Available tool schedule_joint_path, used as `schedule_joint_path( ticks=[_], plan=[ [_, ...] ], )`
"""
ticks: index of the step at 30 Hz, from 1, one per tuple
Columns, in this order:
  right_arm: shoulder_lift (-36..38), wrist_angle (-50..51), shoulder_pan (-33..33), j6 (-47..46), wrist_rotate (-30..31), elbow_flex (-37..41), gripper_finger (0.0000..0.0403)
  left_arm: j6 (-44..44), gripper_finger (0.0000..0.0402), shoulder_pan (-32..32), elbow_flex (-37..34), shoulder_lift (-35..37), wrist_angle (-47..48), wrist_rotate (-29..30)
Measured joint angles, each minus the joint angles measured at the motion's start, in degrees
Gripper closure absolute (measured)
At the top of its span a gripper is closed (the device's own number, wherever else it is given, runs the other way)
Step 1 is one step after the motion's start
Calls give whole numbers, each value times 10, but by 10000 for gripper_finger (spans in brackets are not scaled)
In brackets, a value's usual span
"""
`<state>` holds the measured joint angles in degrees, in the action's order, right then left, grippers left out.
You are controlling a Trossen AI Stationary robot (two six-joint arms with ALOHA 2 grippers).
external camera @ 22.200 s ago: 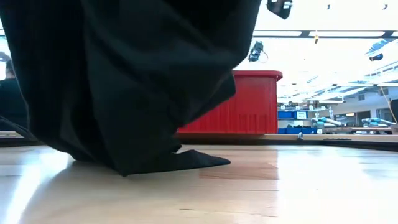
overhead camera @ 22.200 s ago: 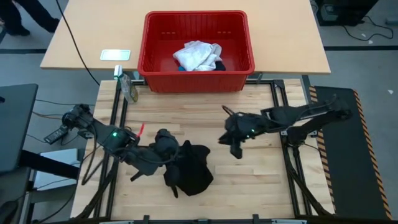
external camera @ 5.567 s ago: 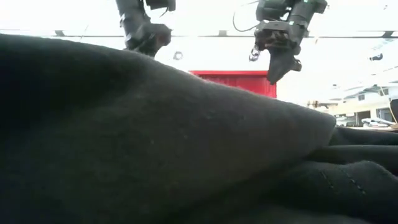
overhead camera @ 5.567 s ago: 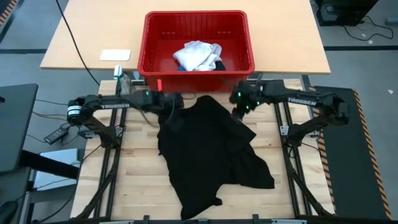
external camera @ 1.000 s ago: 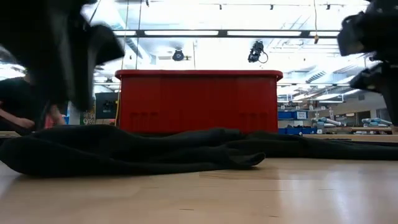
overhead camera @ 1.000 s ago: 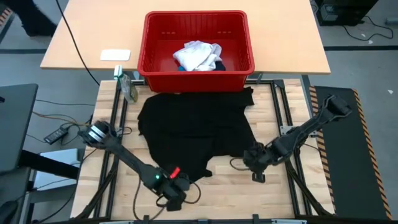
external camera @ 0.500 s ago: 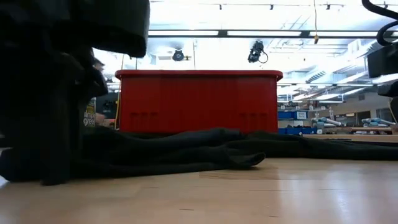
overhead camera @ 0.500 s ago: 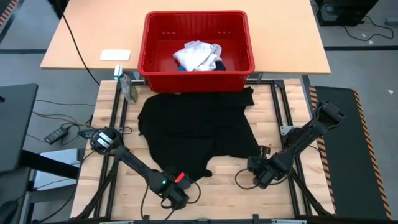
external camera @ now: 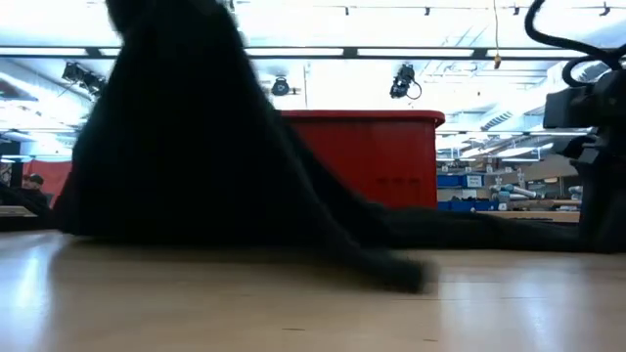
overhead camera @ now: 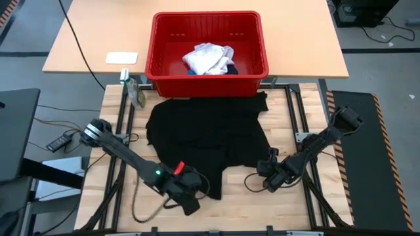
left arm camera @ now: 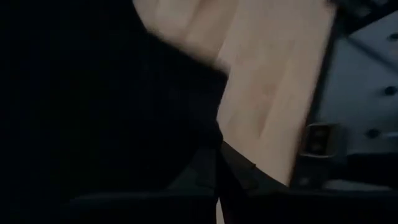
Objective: Fold laundry
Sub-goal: Fold the black shirt on the table
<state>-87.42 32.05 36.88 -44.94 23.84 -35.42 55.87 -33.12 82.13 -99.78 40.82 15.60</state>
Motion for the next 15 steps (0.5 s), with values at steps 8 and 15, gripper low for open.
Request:
schedule_joint_path(
  ticks=[8,15],
  plan=[
    [47,57,-53,-1,-110,-5,392,-43,401,-1,0,66,14,2],
    [166,289,-67,98,-286,-147,399,-120,401,-4,0,145,-14,-9]
  ],
)
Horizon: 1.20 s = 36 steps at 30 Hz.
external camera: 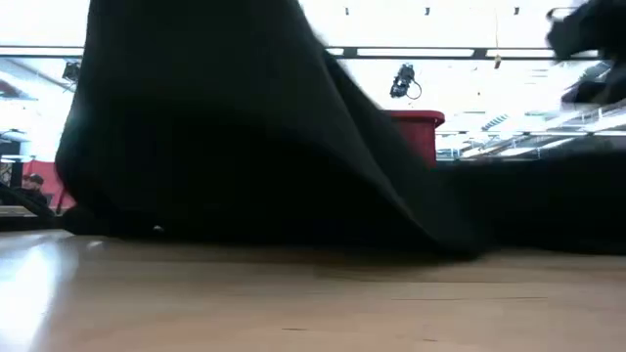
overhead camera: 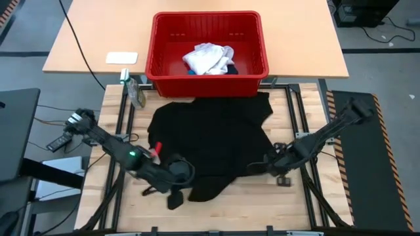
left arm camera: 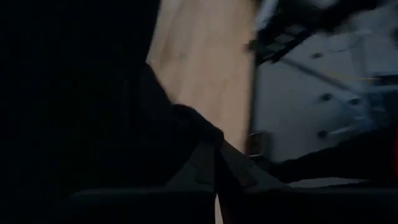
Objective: Fold laundry
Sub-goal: Fold the black shirt on the table
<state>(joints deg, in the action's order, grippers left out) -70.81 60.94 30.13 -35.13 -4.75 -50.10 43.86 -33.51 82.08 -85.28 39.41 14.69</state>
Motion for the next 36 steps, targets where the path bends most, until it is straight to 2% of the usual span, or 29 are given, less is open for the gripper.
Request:
schedule_joint_path(
  ticks=[3,5,8,10,15,18,20,24,26,28,31,33,36],
  plan=[
    [49,77,-5,24,-75,-93,400,-41,401,-14,1,33,-18,-31],
    [78,120,-11,22,-98,-149,400,-60,401,-22,0,50,-29,-38],
    [112,126,-25,17,-121,-203,401,-61,401,-27,0,71,-30,-36],
    [131,118,-35,1,-139,-210,401,-59,401,-30,1,74,-23,-36],
    [129,70,-44,-17,-198,-160,402,-23,401,-43,1,32,2,-39],
    [110,-18,-31,-45,-275,-90,402,4,401,-51,0,-25,-6,-69],
    [96,-83,-19,-73,-304,-42,398,33,396,-56,0,-65,-25,-85],
    [67,-167,-2,-122,-370,25,361,118,369,-62,0,-123,-49,-93],
    [62,-186,-3,-126,-401,36,338,129,350,-61,0,-133,-43,-97],
    [62,-185,-12,-101,-401,37,317,132,331,-56,0,-132,-19,-98],
    [67,-188,-44,-44,-347,36,296,143,306,-39,0,-129,44,-93],
    [69,-194,-73,-13,-285,35,292,133,298,-18,0,-127,75,-84],
    [57,-194,-116,1,-149,36,296,83,297,16,0,-130,102,-82]
  ],
)
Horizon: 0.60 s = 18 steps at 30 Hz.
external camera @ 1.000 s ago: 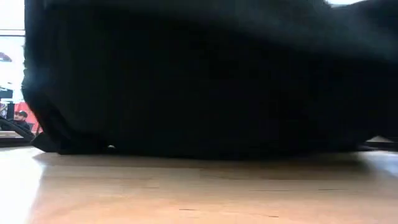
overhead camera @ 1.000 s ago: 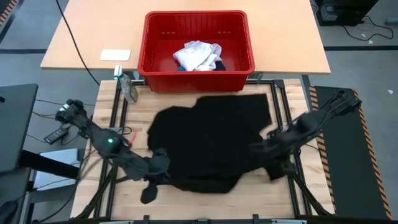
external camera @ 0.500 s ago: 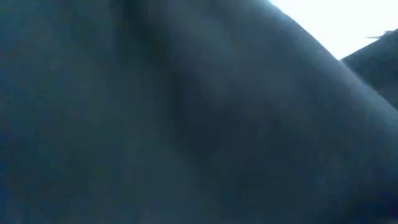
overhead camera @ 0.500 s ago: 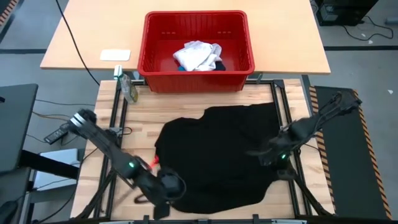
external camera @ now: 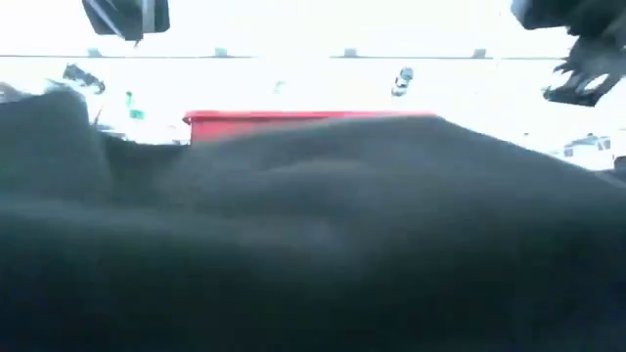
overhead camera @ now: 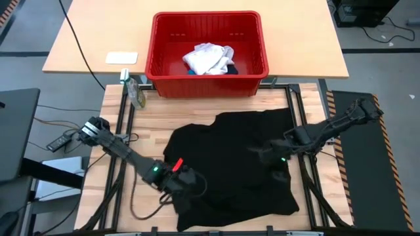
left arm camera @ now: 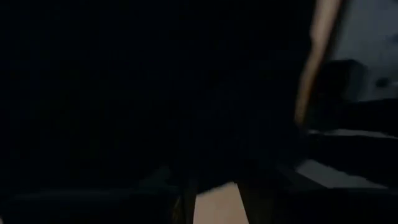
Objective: Fold laundry
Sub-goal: Fold the black shirt on the table
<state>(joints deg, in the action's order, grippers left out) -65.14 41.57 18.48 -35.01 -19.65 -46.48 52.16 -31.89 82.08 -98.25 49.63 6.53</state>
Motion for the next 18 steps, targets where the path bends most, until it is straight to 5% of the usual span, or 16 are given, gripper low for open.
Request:
schedule_joint_path(
  ticks=[2,18],
  plan=[
    [-20,-4,-31,-19,43,10,304,-36,300,24,0,-8,-1,-2],
    [-189,-55,-138,-19,87,93,396,-383,341,200,0,-144,53,-117]
  ],
)
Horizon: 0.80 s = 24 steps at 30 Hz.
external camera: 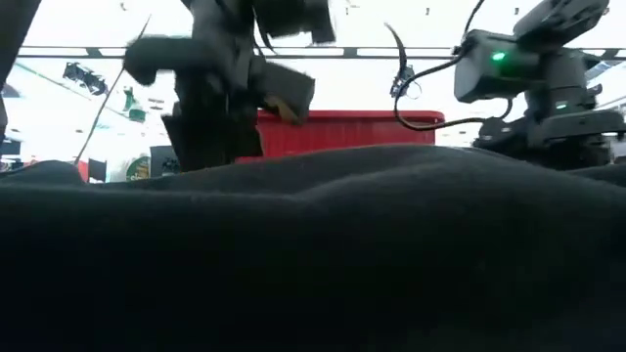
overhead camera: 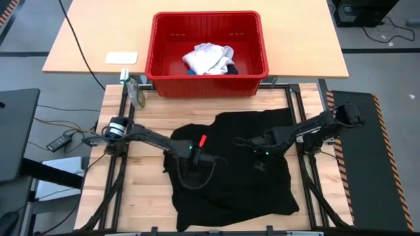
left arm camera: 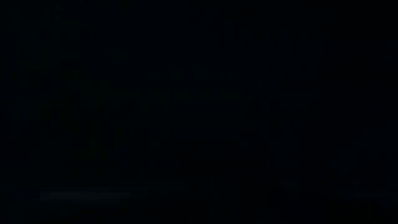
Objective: Fold laundry
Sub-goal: Fold the black shirt on the table
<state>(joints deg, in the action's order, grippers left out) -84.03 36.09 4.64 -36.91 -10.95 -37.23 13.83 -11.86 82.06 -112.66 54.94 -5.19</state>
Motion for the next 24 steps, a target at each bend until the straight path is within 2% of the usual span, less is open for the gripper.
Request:
schedule_joint_path(
  ticks=[5,6,9,11,13,15,18,22,24],
  plan=[
    [-45,-102,-87,24,20,-8,395,-84,363,68,-53,-13,-19,-2],
    [-48,-110,-103,22,45,-12,396,-88,367,88,-71,-10,-25,-6],
    [-47,-109,-146,18,188,-37,396,-72,377,152,-118,1,1,3],
    [-36,-97,-165,29,266,-56,395,-43,383,194,-146,19,23,31],
    [-14,-111,-182,55,299,-86,395,-16,387,231,-169,51,32,81],
    [5,-90,-192,76,300,-102,395,5,391,262,-191,88,31,129],
    [38,-58,-191,85,281,-115,395,35,392,300,-207,166,30,146],
    [95,3,-174,71,188,-120,395,74,392,307,-212,260,57,126],
    [121,34,-151,61,165,-120,395,93,392,288,-210,314,56,103]
  ],
)
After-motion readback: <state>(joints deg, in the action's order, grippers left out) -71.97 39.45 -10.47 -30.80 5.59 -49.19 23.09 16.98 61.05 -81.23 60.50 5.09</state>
